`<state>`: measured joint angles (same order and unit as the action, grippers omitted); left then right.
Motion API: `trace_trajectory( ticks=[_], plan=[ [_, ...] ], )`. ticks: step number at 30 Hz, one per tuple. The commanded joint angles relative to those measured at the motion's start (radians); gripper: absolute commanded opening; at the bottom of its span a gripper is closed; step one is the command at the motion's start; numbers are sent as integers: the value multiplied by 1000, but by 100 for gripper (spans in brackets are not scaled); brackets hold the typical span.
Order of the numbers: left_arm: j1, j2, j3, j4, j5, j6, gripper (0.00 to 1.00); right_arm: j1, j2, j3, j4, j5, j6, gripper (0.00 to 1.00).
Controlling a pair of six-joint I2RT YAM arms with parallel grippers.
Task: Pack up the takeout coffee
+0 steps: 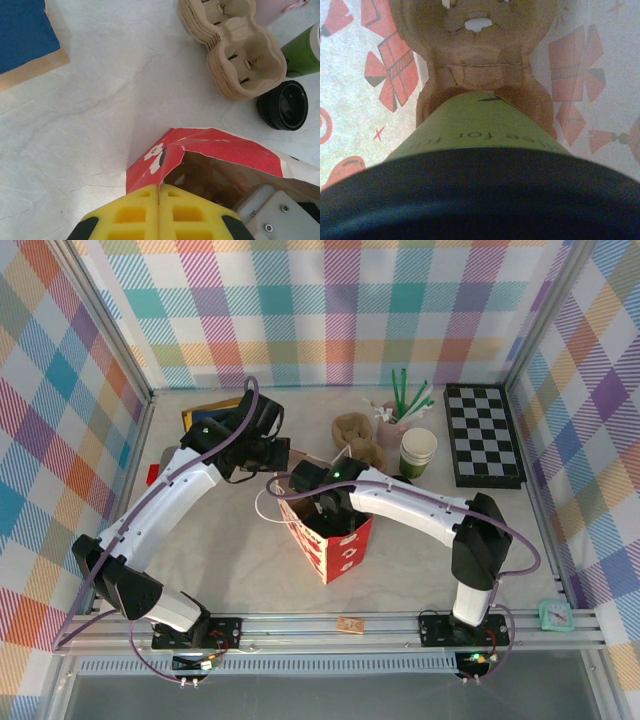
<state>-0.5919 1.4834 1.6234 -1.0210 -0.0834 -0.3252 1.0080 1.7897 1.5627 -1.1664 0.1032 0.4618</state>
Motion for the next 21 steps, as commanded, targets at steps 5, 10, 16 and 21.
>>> trace_trajectory(
  ticks=[5,10,16,21],
  plan=[
    [4,-17,13,-14,-33,-9,0,3,-36,-33,-15,-10,22,56],
    [4,-15,15,-16,-39,-9,0,4,-45,-38,-14,-13,26,56],
    [4,-15,16,-14,-45,-12,0,2,-50,-47,-21,-11,22,56],
    [5,-14,16,-18,-52,-12,0,2,-56,-55,-15,-8,22,57]
  ],
)
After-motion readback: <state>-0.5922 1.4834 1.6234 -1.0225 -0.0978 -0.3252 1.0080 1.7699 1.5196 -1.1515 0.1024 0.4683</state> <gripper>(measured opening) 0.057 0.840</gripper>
